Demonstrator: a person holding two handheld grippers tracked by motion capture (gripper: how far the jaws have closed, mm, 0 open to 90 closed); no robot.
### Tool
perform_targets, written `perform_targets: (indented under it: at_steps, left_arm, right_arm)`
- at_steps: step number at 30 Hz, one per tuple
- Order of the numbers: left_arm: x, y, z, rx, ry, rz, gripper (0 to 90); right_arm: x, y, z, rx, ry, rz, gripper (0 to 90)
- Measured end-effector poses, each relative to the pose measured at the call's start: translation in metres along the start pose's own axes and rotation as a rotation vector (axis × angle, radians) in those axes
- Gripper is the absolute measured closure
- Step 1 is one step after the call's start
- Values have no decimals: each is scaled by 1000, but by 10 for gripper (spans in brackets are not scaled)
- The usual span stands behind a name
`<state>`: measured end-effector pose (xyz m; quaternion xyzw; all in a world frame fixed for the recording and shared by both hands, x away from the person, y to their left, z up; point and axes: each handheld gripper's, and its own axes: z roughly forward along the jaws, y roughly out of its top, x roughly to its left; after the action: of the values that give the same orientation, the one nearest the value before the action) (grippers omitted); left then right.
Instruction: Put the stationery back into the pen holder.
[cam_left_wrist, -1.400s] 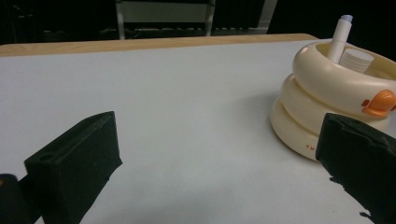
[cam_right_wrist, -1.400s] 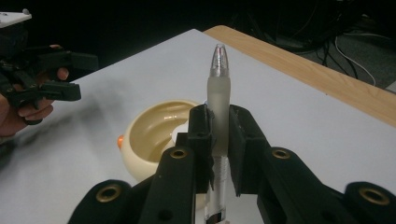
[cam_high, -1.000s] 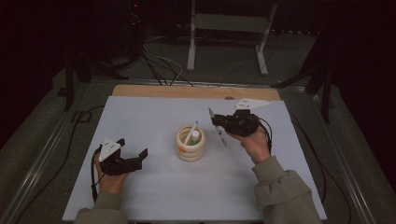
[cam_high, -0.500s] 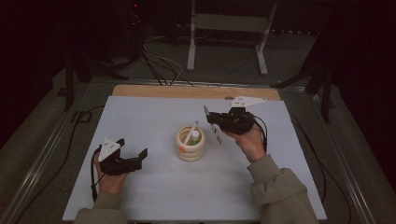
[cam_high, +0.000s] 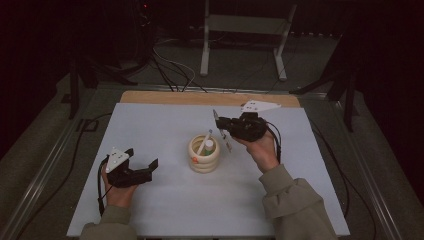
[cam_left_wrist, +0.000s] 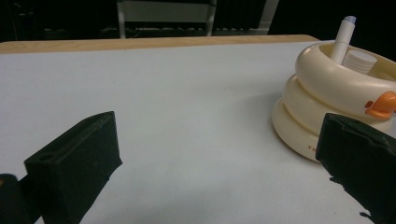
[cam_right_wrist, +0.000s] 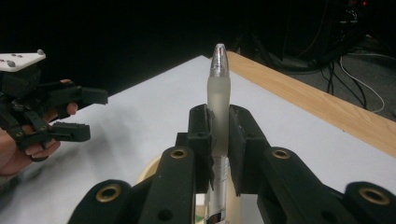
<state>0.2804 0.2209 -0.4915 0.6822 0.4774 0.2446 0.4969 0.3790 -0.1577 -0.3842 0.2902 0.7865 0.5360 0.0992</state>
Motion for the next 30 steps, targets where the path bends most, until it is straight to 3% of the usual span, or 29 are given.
perform_targets:
  at_steps: [14, 30]
  left_arm:
    - [0, 0, 0, -1, -2, 1, 4]
    - [0, 0, 0, 0, -2, 0, 4]
  right_arm:
    - [12, 10, 21, -22, 13, -2, 809]
    - [21, 12, 32, -65, 26, 20, 809]
